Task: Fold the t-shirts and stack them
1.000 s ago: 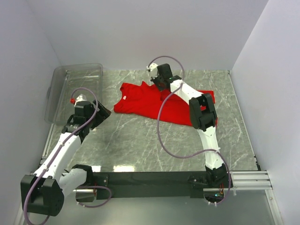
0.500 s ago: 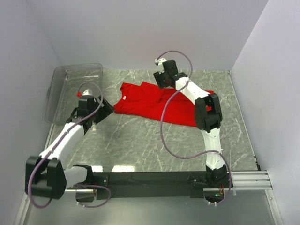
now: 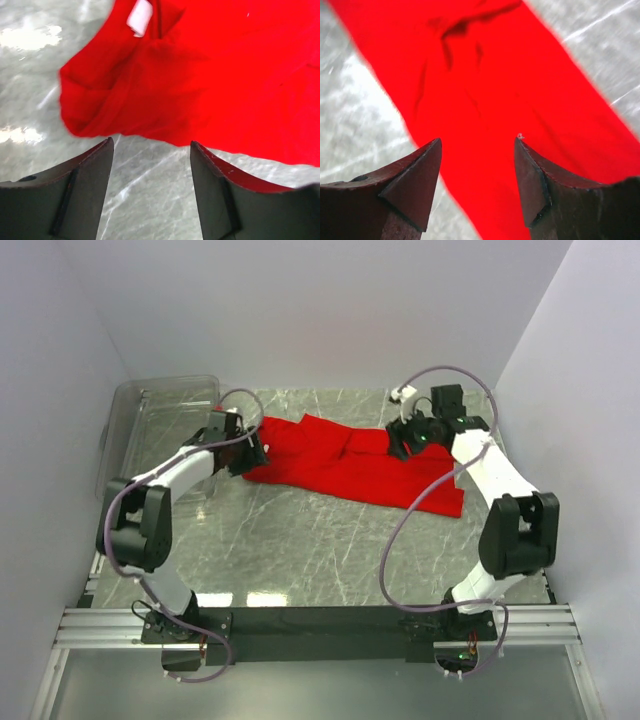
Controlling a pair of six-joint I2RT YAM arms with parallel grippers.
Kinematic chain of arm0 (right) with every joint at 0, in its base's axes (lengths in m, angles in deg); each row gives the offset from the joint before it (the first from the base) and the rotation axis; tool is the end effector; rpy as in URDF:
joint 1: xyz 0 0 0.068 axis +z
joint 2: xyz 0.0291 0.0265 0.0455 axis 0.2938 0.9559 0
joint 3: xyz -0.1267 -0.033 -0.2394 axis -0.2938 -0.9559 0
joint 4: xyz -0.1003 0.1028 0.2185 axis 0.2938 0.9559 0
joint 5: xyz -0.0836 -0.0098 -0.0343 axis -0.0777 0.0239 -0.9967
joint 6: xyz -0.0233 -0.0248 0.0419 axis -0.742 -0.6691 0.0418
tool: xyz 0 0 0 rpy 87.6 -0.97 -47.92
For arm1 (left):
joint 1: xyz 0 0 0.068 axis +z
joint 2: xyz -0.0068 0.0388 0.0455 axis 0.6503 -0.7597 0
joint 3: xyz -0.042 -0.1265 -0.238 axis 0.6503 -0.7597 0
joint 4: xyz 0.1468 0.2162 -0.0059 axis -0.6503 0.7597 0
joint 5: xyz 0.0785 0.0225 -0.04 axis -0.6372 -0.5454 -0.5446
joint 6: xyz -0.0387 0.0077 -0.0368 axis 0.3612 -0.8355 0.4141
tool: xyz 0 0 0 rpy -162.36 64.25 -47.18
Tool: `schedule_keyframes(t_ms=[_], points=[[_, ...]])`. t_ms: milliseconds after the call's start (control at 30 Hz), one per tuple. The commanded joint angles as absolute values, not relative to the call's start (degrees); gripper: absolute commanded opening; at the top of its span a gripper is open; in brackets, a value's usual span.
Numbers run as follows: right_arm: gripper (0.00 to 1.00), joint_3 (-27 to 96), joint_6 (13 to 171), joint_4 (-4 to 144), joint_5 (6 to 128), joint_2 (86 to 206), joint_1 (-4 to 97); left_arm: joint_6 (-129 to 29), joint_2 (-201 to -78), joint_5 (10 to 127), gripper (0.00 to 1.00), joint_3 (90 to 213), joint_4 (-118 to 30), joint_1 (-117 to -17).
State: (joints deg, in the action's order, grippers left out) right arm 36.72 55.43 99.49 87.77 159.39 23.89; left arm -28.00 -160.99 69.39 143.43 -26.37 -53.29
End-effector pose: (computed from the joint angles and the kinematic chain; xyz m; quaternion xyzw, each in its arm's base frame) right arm 0.3594 0.0601 0.2882 -0.3681 0.8272 0.1557 0.3950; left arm 0.3517 -0.0852 0.2126 -0.1410 0.9210 -0.2071 0.2984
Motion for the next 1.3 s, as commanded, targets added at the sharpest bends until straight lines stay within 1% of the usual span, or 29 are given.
schedule_keyframes(t_ms=[0,167,333,467,633,833,900,933,1000,1033,1167,1267], points=[[0.66,30.47,50.66,102.25,92.79,154.18,20.35,-32.82,-163.59,64.38,0.67,148.81,-23.18,-56.11],[0.66,23.27,49.62,103.04,93.41,148.03,15.78,-35.37,-168.15,57.08,0.65,153.99,-21.78,-57.87],[0.65,19.92,49.79,103.40,92.44,145.12,11.55,-39.15,-172.29,52.17,0.62,158.57,-19.67,-58.84],[0.64,17.46,51.01,102.61,90.69,144.15,9.62,-40.73,-175.45,51.01,0.60,160.33,-18.87,-58.93],[0.62,16.40,54.35,100.76,88.14,144.67,7.68,-42.32,-177.57,52.94,0.57,161.99,-19.14,-58.93],[0.57,17.54,59.80,99.53,84.71,147.83,4.34,-43.37,-178.89,55.05,0.45,163.23,-19.14,-58.84],[0.56,18.24,61.73,99.36,84.27,148.98,3.03,-43.55,-179.15,55.40,0.38,163.14,-18.96,-58.76],[0.56,18.33,62.26,99.44,83.92,149.42,2.59,-43.64,-178.89,55.58,0.31,162.97,-18.96,-58.76],[0.55,18.59,63.41,99.35,83.74,150.30,1.53,-43.72,-178.63,56.20,0.26,162.18,-19.22,-58.49],[0.55,18.77,63.84,99.27,83.39,150.73,1.18,-43.81,-178.36,56.55,0.20,162.00,-19.22,-58.40],[0.54,19.56,65.43,99.97,82.86,151.97,-0.40,-44.16,-177.48,58.04,0.17,161.03,-19.31,-57.88],[0.52,20.09,65.87,100.93,82.07,153.02,-1.55,-44.51,-176.87,59.01,0.10,160.33,-19.31,-57.70]])
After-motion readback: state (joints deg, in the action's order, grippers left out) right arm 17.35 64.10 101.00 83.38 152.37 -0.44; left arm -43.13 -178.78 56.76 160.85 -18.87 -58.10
